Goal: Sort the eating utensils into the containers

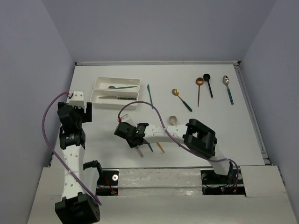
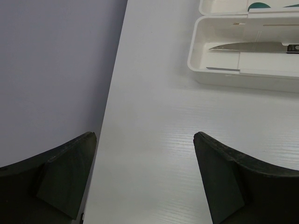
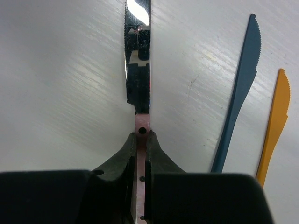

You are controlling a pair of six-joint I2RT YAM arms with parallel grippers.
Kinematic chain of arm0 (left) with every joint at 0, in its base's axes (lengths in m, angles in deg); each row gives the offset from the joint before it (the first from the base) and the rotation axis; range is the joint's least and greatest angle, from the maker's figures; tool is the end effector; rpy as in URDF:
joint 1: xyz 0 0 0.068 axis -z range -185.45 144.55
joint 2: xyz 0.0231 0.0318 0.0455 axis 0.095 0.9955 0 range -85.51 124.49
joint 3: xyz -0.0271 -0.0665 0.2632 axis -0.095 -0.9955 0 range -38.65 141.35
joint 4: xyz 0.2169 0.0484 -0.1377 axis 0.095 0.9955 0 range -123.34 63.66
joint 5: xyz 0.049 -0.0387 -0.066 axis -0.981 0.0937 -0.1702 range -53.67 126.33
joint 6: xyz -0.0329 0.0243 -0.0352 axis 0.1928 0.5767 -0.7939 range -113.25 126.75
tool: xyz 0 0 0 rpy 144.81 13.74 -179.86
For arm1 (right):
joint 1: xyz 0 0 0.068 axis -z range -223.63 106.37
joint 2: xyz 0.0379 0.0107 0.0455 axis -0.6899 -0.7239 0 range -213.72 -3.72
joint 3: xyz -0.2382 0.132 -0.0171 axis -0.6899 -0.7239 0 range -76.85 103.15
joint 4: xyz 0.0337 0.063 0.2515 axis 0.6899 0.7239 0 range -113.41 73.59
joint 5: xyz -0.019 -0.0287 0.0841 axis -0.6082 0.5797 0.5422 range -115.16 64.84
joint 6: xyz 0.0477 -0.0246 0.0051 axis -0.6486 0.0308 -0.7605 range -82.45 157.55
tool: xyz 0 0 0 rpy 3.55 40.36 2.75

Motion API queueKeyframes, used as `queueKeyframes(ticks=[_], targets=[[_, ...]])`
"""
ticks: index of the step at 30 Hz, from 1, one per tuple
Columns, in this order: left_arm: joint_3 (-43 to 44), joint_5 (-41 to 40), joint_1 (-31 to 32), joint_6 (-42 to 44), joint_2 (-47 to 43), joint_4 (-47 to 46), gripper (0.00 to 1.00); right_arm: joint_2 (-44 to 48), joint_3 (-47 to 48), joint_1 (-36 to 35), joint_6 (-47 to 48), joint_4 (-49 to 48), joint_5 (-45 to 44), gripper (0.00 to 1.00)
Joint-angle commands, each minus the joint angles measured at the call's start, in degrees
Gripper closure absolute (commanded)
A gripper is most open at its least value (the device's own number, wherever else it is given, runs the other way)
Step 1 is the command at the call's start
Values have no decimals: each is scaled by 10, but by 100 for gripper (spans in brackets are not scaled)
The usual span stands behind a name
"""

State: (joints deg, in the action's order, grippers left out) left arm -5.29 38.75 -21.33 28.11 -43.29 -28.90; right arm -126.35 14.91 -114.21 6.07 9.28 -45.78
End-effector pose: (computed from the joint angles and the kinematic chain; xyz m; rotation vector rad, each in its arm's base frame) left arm 0.1758 0.0484 0.2872 0.1177 1.8193 0.4241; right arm 0.1618 0.4215 0.1657 -0.7573 2.4603 0.1756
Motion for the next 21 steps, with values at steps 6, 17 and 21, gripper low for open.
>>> queueKeyframes(ticks=[6, 17, 21], targets=[[-25, -3, -5, 10, 6, -48, 1, 67, 13, 0, 204, -80, -43, 100], [-105, -61, -24, -30, -19, -204, 1, -1, 210, 101, 648, -298, -35, 100], [-138, -53, -24, -55, -62, -270, 1, -110, 340, 113, 723, -298, -50, 100]])
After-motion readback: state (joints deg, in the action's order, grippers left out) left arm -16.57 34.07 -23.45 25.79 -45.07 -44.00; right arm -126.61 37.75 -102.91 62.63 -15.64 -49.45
